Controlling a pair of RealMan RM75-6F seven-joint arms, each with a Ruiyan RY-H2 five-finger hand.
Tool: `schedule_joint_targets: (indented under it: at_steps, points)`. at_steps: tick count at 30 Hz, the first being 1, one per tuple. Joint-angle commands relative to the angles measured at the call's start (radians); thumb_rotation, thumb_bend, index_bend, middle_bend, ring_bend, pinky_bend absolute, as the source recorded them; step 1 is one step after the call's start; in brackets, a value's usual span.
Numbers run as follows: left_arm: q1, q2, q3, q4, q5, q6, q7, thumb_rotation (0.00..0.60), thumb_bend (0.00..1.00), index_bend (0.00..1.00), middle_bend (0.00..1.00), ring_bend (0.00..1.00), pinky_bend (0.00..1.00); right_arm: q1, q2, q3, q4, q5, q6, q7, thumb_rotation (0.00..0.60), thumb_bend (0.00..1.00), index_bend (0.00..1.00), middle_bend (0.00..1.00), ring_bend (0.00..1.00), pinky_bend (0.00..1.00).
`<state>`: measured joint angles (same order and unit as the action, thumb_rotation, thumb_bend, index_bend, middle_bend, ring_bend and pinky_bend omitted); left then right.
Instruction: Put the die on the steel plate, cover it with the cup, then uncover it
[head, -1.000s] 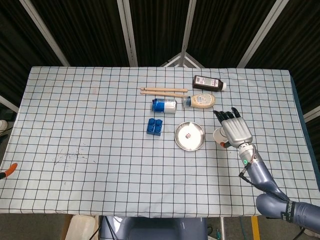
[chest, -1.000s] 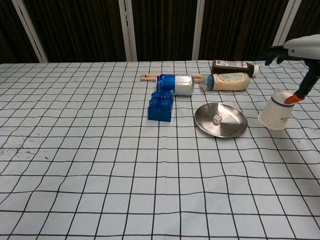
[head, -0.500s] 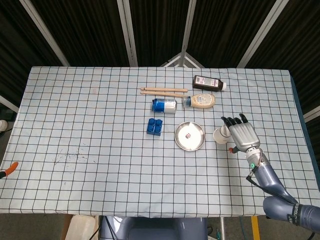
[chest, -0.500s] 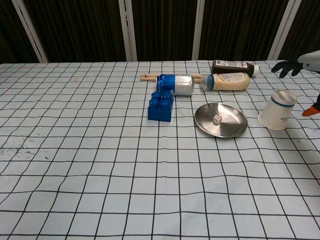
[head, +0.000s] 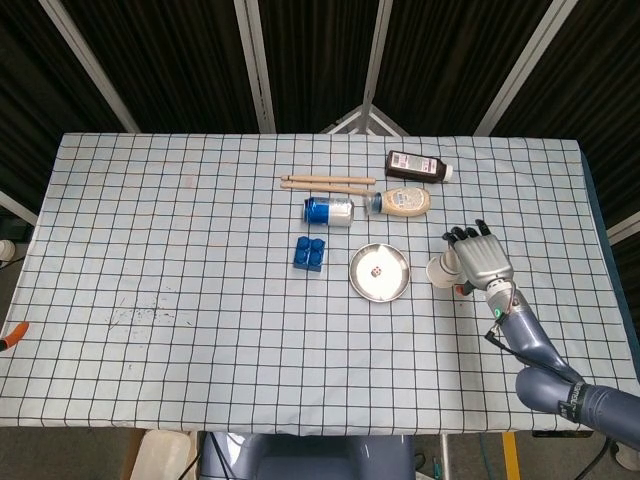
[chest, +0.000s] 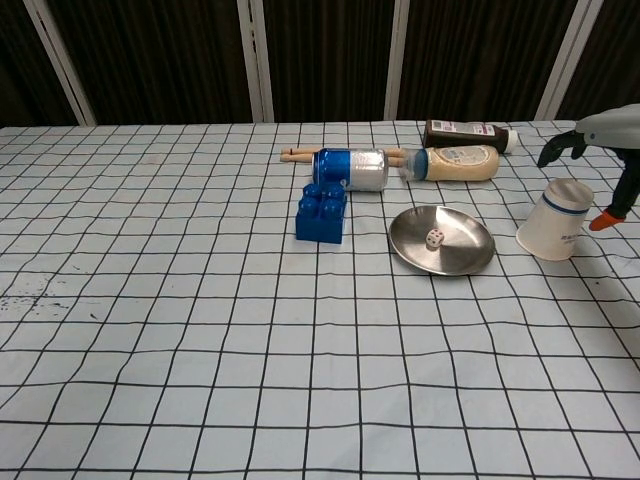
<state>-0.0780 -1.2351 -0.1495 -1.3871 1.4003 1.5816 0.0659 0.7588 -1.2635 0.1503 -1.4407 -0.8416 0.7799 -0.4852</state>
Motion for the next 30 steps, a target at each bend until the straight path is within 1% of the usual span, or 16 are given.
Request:
schedule_joint_targets:
  at_steps: [1, 6, 9, 16, 23, 30]
  points:
    - [-0.001, -0.002, 0.001, 0.003, 0.004, 0.001, 0.004, 0.6, 0.17, 0.13, 0.0, 0.0, 0.04, 0.003, -0.004, -0.005, 0.007, 0.001, -0.005, 0.008, 0.6, 0.16, 0.25, 0.18, 0.22, 0.05]
    - [0.0, -0.004, 0.002, 0.001, 0.004, 0.002, 0.006, 0.6, 0.17, 0.13, 0.0, 0.0, 0.04, 0.003, -0.009, -0.01, 0.009, -0.009, -0.002, 0.026, 0.6, 0.17, 0.29, 0.22, 0.25, 0.05]
    - [0.002, -0.004, 0.0, 0.0, 0.003, 0.008, 0.006, 0.6, 0.17, 0.13, 0.0, 0.0, 0.04, 0.003, -0.013, -0.012, 0.008, -0.023, 0.004, 0.035, 0.6, 0.19, 0.31, 0.25, 0.27, 0.05]
    - [0.001, -0.005, -0.001, 0.002, -0.001, 0.003, 0.003, 0.6, 0.17, 0.13, 0.0, 0.0, 0.04, 0.005, -0.021, -0.007, 0.011, -0.051, 0.021, 0.064, 0.6, 0.28, 0.32, 0.32, 0.33, 0.05]
    - [0.002, -0.007, -0.003, 0.004, 0.0, 0.008, 0.002, 0.6, 0.17, 0.13, 0.0, 0.0, 0.04, 0.008, -0.03, -0.009, 0.027, -0.071, 0.023, 0.078, 0.6, 0.34, 0.32, 0.33, 0.35, 0.06]
    - [0.003, -0.007, -0.003, 0.004, -0.005, 0.007, 0.006, 0.6, 0.17, 0.14, 0.0, 0.0, 0.04, 0.011, -0.028, -0.014, 0.039, -0.064, 0.019, 0.08, 0.6, 0.36, 0.33, 0.33, 0.35, 0.06]
